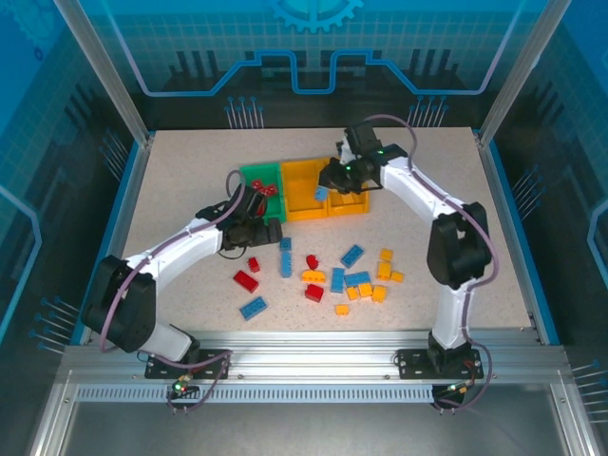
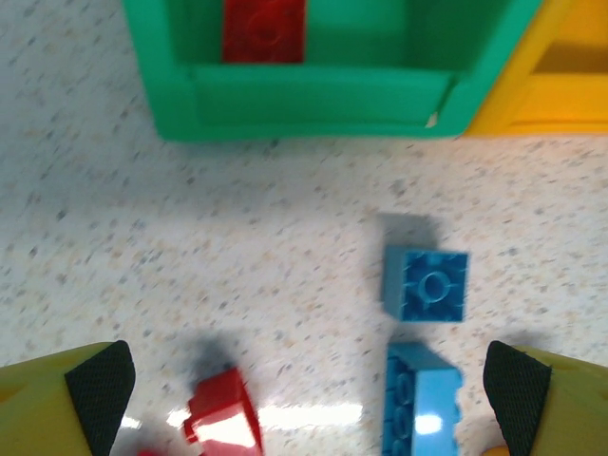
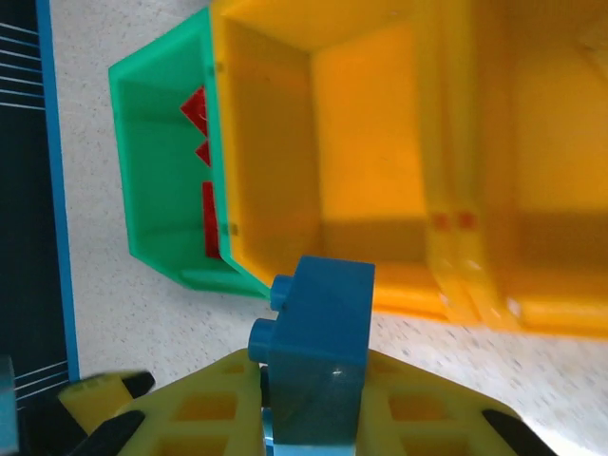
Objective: Sort the legos into containers by color
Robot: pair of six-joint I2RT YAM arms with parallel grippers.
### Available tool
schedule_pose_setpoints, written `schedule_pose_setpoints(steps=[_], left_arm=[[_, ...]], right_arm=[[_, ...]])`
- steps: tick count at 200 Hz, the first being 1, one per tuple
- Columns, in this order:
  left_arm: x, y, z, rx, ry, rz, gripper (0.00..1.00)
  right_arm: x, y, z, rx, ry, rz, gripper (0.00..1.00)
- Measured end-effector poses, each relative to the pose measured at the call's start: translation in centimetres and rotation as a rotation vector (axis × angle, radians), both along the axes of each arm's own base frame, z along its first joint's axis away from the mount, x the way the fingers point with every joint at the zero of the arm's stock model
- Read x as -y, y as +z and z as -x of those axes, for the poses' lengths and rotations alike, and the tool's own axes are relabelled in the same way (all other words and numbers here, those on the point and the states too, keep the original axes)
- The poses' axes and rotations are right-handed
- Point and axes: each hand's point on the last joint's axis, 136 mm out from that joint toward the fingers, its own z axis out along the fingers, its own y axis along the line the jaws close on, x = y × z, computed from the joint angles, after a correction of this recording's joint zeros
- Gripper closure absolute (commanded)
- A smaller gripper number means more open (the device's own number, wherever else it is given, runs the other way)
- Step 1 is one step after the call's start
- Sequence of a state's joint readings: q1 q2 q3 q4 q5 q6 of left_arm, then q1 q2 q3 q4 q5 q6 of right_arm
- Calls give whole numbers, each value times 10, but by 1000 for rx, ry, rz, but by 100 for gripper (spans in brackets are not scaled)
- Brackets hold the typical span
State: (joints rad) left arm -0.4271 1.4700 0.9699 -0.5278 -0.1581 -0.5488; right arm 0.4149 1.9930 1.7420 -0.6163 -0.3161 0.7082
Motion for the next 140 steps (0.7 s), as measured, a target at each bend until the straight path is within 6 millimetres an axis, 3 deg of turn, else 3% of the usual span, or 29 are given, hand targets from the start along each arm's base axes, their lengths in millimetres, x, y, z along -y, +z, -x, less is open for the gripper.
schedule_pose_setpoints(steps=[34,66,81,119,140], left_arm=[[-12,-6,18,-35,37,-24,1],[-18,-10,28,-55,63,-30,1],[-20,-14,32,-69,64,-37,1],[-23,-19,38,-93,83,-39,1],[-24,-21,38,-101,106,-29,9]], right_arm=[[-27,-17,-27,-17,12,-7,71],[-31,-38,-43,-49,-8,16,64],[-32,-45,-47,-65,-19,26,54],[-34,-40,-51,-61,-17,29,42],[-38,-38,-49,-55,-6,29,35]])
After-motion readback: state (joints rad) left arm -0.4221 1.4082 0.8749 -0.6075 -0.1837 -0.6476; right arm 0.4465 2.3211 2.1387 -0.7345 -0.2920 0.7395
